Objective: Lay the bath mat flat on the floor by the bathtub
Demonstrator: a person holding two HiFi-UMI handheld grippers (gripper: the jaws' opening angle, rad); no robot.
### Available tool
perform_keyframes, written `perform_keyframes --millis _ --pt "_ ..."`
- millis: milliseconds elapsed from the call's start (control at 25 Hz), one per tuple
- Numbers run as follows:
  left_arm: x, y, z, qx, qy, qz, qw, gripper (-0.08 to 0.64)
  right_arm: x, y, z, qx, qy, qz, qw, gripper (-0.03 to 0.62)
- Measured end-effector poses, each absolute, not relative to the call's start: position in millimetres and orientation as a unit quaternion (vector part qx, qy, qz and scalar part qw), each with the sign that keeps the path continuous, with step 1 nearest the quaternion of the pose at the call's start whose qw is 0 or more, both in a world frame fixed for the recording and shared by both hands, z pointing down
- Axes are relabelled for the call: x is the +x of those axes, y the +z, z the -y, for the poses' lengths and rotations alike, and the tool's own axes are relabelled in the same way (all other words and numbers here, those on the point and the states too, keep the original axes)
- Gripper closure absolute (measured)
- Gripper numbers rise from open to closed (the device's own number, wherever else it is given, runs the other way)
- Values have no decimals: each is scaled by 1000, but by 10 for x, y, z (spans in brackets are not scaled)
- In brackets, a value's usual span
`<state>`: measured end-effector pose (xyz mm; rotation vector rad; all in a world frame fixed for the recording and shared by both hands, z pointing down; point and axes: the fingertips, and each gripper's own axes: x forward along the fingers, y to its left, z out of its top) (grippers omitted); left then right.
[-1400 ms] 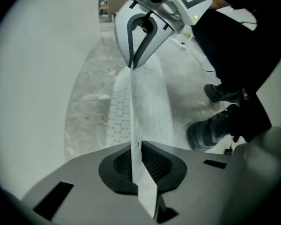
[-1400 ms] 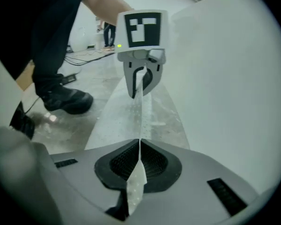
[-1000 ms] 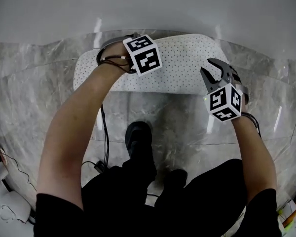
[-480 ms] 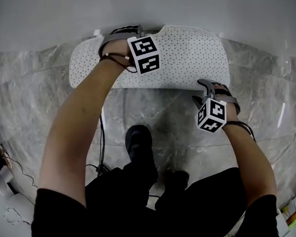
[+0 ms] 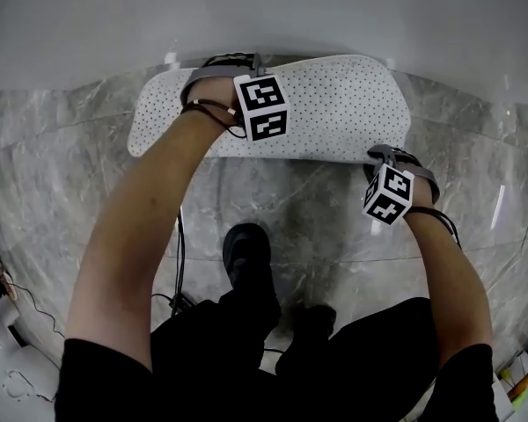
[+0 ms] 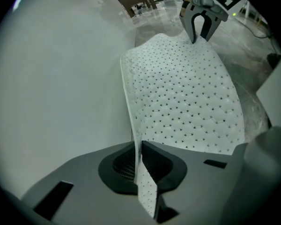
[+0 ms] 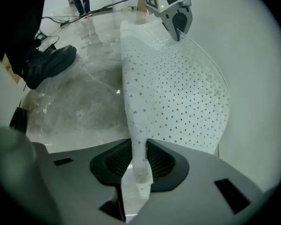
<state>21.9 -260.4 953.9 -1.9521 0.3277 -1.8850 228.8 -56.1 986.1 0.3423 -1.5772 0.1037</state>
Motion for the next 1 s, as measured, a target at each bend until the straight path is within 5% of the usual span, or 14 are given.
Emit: perform_keyframes --millis 120,200,400,640,760,1000 --pt "292 9525 2627 -713 -666 -124 180 488 2294 9790 477 134 78 714 683 493" --pt "322 9476 2609 -732 -650 -128 158 358 2281 9720 423 115 98 717 681 506" --pt "225 9207 2436 -786 -593 -137 108 336 2338 9578 570 147 91 725 667 492" --pt "-149 9367 1165 -787 -610 78 -50 336 2407 9663 607 180 160 728 642 478" --pt "-385 9580 757 -750 -652 113 -16 271 2441 9621 671 211 219 739 602 482" --pt "-546 9995 969 -686 -710 24 158 262 2368 9618 790 235 193 735 606 457"
